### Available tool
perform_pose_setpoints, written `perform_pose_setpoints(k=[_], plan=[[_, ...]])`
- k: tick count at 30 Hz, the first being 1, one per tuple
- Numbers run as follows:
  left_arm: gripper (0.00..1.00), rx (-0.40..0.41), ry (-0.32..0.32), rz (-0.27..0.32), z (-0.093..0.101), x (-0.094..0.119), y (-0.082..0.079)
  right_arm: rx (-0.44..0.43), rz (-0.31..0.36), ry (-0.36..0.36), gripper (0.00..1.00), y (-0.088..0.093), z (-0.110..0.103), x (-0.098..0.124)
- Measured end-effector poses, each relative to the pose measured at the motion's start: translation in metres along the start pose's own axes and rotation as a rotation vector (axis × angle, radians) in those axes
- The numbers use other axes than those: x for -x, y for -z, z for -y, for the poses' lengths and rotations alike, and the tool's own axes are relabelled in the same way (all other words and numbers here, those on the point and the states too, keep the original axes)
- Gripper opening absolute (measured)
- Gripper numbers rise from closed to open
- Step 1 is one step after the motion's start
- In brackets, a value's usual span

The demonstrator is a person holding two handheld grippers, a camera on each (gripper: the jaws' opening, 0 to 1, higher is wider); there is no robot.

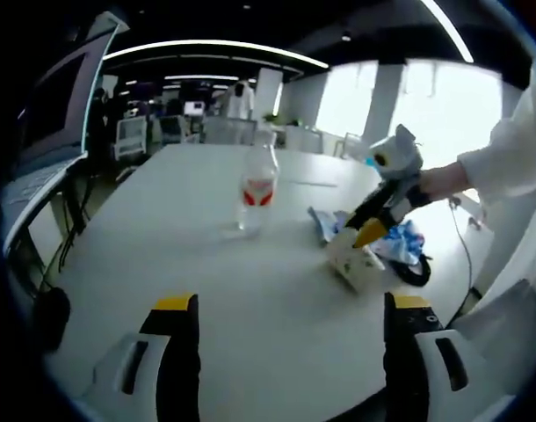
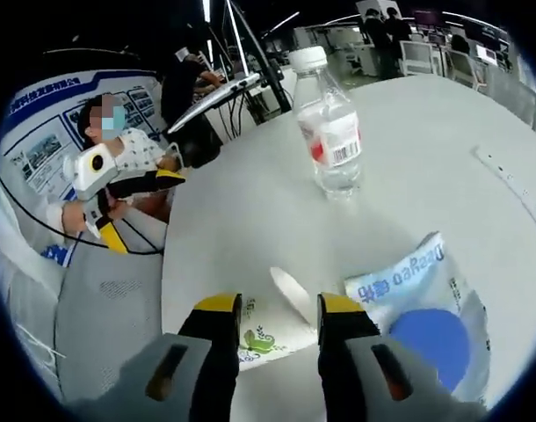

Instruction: Arrange the tabletop items into an orderly group along one side of the table until the central work area is clear of visible clutter.

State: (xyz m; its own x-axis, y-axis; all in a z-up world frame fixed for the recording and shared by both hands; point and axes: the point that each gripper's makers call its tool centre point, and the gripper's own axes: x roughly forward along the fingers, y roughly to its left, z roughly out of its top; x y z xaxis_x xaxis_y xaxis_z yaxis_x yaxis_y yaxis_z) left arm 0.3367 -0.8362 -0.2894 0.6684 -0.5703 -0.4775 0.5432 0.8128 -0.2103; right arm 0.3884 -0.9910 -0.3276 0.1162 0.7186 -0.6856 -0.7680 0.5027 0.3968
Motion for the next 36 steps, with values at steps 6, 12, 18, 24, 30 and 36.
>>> perform_pose_setpoints(k=[6, 12, 18, 24, 30, 36], plan=[[0.79, 0.004, -0.01, -0.006, -0.003, 0.003, 0.003, -0.023, 0.017, -0.04, 0.07, -0.001, -0.011, 0.004], [0.78, 0.01, -0.018, -0.006, -0.005, 0.004, 0.004, -0.118, 0.039, -0.101, 0.01, -0.003, -0.029, 0.008], [0.78, 0.021, -0.015, -0.004, -0.01, 0.005, 0.004, -0.094, 0.087, -0.1, 0.0, -0.025, -0.04, 0.013], [0.78, 0.02, -0.01, 0.003, -0.011, 0.005, 0.001, -0.056, 0.14, -0.061, 0.0, -0.044, -0.036, 0.021], [0.78, 0.017, -0.009, 0.004, -0.011, 0.004, -0.001, -0.026, 0.17, -0.022, 0.0, -0.055, -0.031, 0.022], [0.79, 0.029, -0.01, 0.007, -0.011, 0.004, -0.002, 0.004, 0.207, 0.038, 0.0, -0.065, -0.019, 0.023]])
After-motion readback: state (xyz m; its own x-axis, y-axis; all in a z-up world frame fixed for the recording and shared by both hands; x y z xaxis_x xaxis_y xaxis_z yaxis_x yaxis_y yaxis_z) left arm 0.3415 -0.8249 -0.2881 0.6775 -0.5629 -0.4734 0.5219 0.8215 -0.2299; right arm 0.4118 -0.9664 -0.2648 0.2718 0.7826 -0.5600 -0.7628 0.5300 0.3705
